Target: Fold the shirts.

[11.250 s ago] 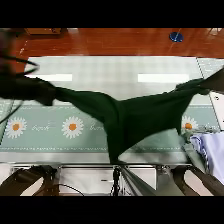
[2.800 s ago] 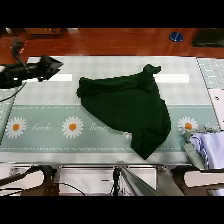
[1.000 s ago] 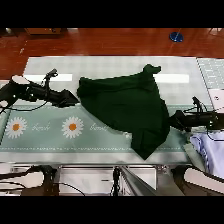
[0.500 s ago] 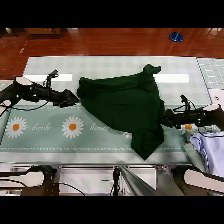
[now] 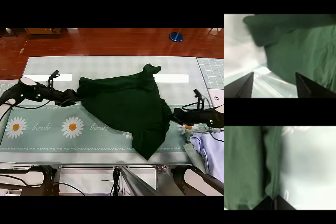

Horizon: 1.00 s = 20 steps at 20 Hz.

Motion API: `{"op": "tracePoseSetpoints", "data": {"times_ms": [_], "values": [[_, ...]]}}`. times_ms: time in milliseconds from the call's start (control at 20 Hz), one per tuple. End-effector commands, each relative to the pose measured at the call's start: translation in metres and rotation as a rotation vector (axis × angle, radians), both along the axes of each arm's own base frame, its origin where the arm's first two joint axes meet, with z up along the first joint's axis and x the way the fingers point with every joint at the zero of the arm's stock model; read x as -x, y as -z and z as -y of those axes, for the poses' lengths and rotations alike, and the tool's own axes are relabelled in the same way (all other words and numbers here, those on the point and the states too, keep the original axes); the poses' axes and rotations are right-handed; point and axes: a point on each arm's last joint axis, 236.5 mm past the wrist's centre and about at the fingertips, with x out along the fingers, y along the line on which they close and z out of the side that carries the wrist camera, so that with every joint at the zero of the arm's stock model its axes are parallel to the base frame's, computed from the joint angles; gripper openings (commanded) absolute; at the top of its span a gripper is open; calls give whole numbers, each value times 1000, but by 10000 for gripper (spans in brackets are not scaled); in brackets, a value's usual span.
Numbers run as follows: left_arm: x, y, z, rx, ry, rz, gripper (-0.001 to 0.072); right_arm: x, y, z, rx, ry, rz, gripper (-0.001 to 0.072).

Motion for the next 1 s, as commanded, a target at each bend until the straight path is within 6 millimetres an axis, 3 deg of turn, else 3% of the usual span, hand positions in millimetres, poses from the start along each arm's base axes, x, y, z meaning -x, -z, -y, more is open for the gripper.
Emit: {"op": "tracePoseSetpoints", "data": {"times_ms": [0,50,100,150,300,450,550,600,700,800,950], "values": [[-5,13,25,-1,65,-12,593,-3,-20,0,14,3,62,22],[-8,14,37,-2,96,-5,569,-3,-23,1,15,9,68,22],[-10,16,47,-1,121,-1,326,-4,-25,0,14,11,74,22],[-10,15,56,4,152,-1,16,-5,-27,0,13,14,79,22],[-4,-1,67,45,230,-22,19,-10,-43,-4,0,24,128,22],[-5,-59,47,107,290,4,17,-29,-93,1,40,5,261,21],[-30,-125,17,117,223,160,17,-47,-152,8,90,4,395,21],[-43,-170,2,145,156,263,17,-56,-188,12,112,26,469,21],[-50,-287,-26,262,32,522,16,-67,-265,16,156,54,629,20],[-27,-380,-46,312,-41,724,16,-67,-344,16,191,76,788,20],[20,-462,-52,242,-97,934,17,-48,-454,8,247,91,1018,20]]}}
